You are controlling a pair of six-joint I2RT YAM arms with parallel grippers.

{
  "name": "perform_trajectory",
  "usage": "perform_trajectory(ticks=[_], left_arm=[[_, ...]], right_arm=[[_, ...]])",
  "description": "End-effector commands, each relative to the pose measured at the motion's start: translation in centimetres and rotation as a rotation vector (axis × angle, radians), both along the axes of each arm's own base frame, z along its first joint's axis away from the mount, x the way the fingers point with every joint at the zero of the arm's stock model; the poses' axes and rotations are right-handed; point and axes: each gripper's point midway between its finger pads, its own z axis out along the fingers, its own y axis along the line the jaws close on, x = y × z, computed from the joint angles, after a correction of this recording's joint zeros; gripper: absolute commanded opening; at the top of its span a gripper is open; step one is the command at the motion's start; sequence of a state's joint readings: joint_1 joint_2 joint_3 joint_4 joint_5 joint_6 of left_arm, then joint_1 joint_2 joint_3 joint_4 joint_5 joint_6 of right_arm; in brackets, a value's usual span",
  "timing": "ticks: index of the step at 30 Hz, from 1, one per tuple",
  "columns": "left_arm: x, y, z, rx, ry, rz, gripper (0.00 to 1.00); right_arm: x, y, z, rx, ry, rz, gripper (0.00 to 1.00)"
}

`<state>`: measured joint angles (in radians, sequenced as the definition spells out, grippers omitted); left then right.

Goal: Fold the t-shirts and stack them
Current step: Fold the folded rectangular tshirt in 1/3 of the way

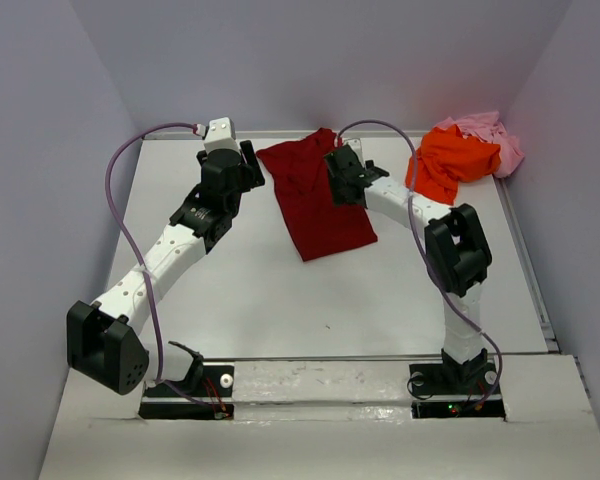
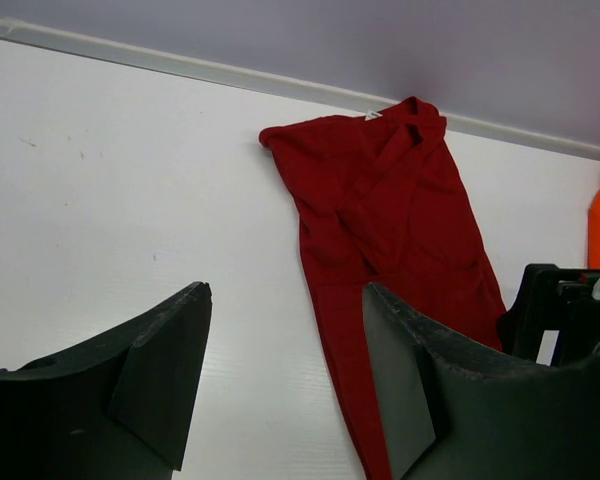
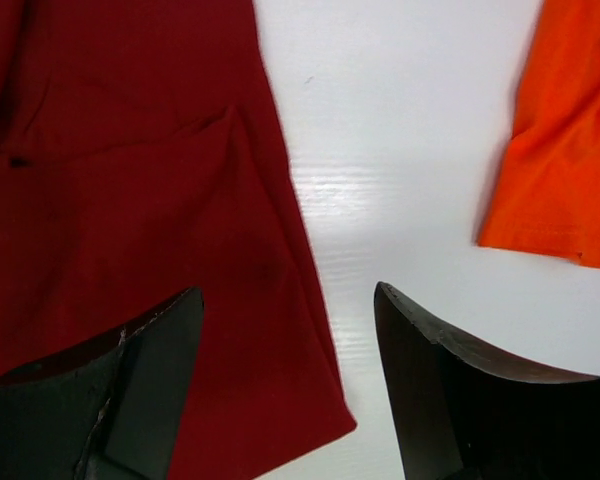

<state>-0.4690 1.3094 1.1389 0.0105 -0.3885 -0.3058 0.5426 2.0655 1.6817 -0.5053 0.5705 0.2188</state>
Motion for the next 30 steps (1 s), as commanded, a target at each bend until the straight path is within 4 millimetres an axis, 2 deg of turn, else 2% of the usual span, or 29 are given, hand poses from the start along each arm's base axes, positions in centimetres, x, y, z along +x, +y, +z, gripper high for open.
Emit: perform_trajectory(ticks=[1, 6, 7, 11, 13, 16, 19, 20, 24, 28, 30], left_arm=[[0.3, 0.2, 1.7, -0.024, -0.047, 0.009, 0.72], [0.3, 0.0, 1.7, -0.027, -0.047, 0.003, 0.72], [0.3, 0.0, 1.6, -0.026, -0.045, 0.001, 0.72], [0.3, 0.0, 1.6, -0.026, -0.044, 0.001, 0.72], [0.3, 0.0, 1.5, -0.027, -0.042, 0.002, 0.72], [0.4, -0.1, 1.5, -0.029, -0.042, -0.002, 0.71], [0.3, -0.2, 1.5, -0.03, -0.041, -0.005, 0.72], [0.3, -0.2, 1.5, -0.031, -0.041, -0.005, 0.72], [0.3, -0.1, 1.5, -0.029, -0.04, -0.004, 0.72], [0.3, -0.1, 1.5, -0.026, -0.039, -0.004, 0.72], [0.4, -0.1, 1.4, -0.026, -0.038, -0.003, 0.72]], right_arm=[[-2.1, 3.5, -1.3, 0.058, 0.027, 0.079, 0.75], [-4.4, 4.7, -5.1, 0.101, 0.118, 0.097, 0.74], [-4.9, 5.3, -5.6, 0.109, 0.132, 0.11, 0.74], [-6.2, 5.4, -7.3, 0.141, 0.18, 0.108, 0.74], [-7.7, 6.4, -8.3, 0.172, 0.216, 0.131, 0.73], [-8.6, 6.8, -8.9, 0.191, 0.238, 0.137, 0.73], [-9.6, 8.3, -9.3, 0.213, 0.26, 0.161, 0.73], [-10.2, 9.6, -9.2, 0.23, 0.266, 0.187, 0.73], [-11.4, 12.2, -9.2, 0.252, 0.279, 0.226, 0.73], [-11.7, 12.7, -10.3, 0.242, 0.302, 0.213, 0.73], [-11.5, 12.5, -10.1, 0.227, 0.293, 0.204, 0.73]])
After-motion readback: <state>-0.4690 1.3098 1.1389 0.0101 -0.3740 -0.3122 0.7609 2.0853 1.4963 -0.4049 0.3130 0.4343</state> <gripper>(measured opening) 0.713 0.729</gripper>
